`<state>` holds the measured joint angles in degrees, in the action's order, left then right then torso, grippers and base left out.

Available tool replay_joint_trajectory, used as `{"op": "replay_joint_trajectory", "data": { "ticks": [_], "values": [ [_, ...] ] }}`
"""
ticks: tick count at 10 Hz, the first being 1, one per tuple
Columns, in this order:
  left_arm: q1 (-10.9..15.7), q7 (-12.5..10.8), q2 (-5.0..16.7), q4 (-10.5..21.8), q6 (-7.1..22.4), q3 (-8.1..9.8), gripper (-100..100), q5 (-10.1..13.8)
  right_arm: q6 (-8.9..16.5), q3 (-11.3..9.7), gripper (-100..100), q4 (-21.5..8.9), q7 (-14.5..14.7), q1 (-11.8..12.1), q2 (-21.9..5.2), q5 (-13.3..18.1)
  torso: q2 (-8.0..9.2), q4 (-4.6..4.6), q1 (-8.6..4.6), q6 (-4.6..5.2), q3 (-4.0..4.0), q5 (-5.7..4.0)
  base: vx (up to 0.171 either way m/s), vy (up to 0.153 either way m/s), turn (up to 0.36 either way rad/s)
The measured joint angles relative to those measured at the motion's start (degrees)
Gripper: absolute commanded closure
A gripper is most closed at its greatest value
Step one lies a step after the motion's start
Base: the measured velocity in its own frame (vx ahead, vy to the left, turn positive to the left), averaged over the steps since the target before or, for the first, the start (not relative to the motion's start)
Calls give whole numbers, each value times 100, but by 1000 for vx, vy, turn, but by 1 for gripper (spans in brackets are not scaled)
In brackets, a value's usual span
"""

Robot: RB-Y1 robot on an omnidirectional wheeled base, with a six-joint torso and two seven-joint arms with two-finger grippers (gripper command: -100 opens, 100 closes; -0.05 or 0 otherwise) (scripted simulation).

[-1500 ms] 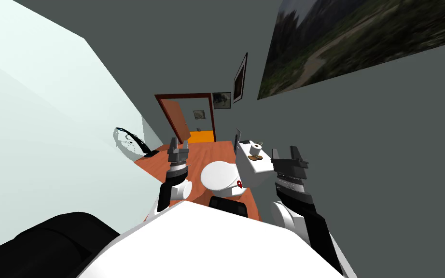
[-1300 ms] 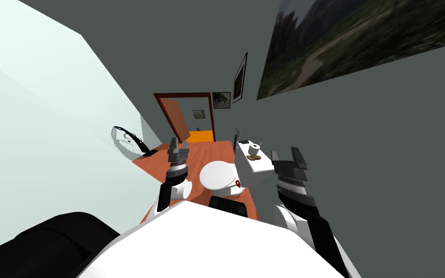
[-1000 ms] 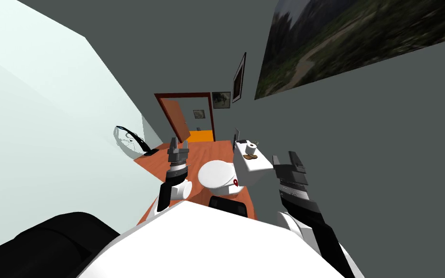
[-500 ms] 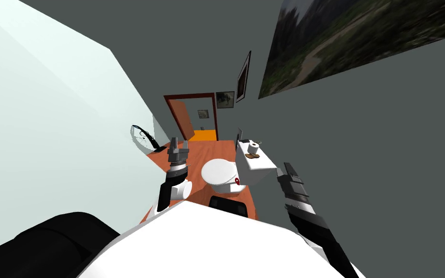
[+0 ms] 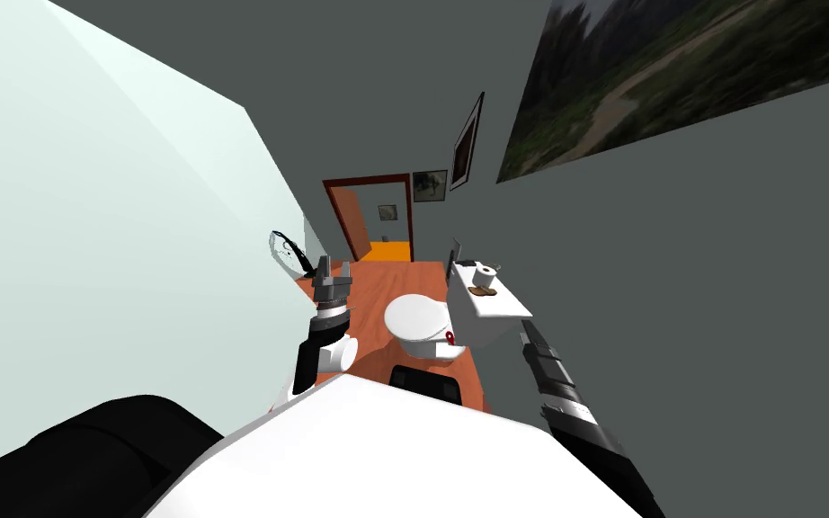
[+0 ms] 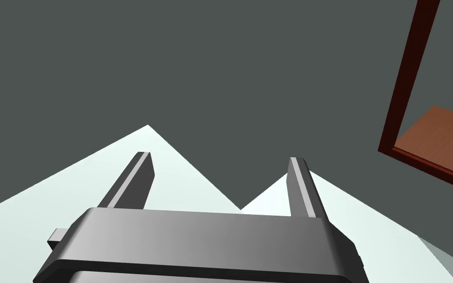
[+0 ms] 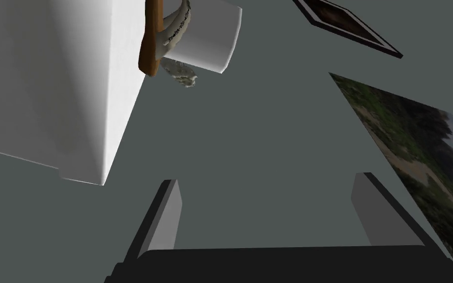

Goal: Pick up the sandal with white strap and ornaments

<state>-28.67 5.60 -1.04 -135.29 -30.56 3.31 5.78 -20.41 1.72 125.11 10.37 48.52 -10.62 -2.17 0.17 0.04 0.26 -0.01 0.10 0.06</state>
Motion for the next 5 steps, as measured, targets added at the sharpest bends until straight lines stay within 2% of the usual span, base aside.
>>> {"op": "replay_joint_trajectory", "data": {
  "ticks": [3,4,5],
  "values": [
    [0,0,0,0,0,0,0,0,-63,107,-100,-508,393,254,-445,86,-7,-1,11,0,-4,3,-19,101,149],
    [-1,0,0,0,0,1,0,0,-97,77,-100,-576,518,363,-486,130,-7,-1,6,3,-4,2,-12,113,231],
    [0,0,0,0,0,0,0,0,-193,69,-100,-798,674,467,-630,189,-9,-2,11,0,-5,2,-15,182,365]
  ]
}}
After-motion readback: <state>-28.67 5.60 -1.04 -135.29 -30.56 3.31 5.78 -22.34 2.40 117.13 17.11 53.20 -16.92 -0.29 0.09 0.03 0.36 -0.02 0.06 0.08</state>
